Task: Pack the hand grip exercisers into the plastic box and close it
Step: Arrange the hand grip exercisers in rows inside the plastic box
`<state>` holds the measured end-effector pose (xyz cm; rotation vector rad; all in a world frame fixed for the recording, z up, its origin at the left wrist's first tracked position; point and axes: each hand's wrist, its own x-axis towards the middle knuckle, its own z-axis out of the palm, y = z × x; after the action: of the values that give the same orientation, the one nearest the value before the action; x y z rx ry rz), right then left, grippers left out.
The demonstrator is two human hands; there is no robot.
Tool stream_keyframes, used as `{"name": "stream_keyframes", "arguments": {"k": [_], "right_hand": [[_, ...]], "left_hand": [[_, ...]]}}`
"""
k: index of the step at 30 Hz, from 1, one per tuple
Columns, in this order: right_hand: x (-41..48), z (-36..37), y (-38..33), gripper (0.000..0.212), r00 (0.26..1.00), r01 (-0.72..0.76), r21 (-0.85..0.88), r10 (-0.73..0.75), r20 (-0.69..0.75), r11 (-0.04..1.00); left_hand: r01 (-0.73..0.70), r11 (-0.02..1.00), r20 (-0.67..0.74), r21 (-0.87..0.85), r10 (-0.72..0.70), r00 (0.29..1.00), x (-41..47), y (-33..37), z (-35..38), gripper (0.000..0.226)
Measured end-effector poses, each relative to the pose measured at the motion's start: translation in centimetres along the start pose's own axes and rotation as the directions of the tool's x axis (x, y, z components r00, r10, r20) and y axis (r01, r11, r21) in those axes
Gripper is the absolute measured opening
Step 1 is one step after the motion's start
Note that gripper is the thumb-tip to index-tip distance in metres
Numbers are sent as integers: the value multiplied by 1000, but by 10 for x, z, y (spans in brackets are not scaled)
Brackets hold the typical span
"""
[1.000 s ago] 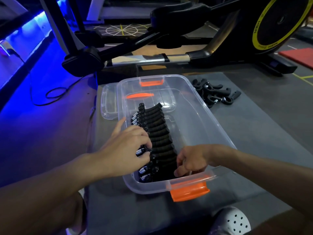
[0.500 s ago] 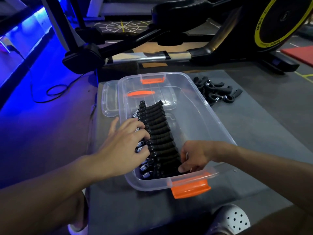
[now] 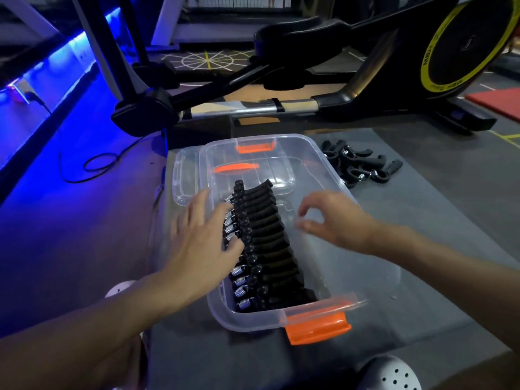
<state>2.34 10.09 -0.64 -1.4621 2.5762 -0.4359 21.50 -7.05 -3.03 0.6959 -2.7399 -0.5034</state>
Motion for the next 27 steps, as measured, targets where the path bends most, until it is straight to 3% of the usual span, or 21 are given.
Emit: {"name": "stream_keyframes", "arguments": {"k": [2,3,5,8,12,15,20,22,24,27], "right_hand": [[9,-9,19,35,974,-85,-153,50,-220,984],[11,-9,31,47,961,-177,-142,139,-240,974],[12,-4,50,66,940,-309,128,323,-109,943],[6,6,60,69,931,-312,660,358,69,684],[-1,8,55,68,920,-284,834,380,98,474],[-15,15,49,70,902,-276,873,423,90,403],[-48,39,23,56,856,-221,871,515,-42,438],[-56,41,15,39,858,-219,871,512,-44,440],[-57,39,15,29,852,-243,821,518,-74,516],[-42,32,30,59,838,-323,672,531,-123,666]], "left_hand": [[123,979,44,-165,-117,992,3,3,2,56],[157,953,74,-258,-143,987,4,5,4,57],[178,920,92,-350,-155,984,6,7,8,57],[136,904,45,-404,-129,991,6,7,12,56],[71,884,44,-461,-58,997,7,2,14,61],[31,867,85,-498,13,996,17,-3,11,64],[-78,907,193,-414,172,966,50,-25,-3,71],[-78,932,240,-355,172,955,58,-29,-6,71],[-45,951,252,-307,127,959,58,-27,-6,70],[-19,975,207,-223,66,976,45,-18,-6,74]]}}
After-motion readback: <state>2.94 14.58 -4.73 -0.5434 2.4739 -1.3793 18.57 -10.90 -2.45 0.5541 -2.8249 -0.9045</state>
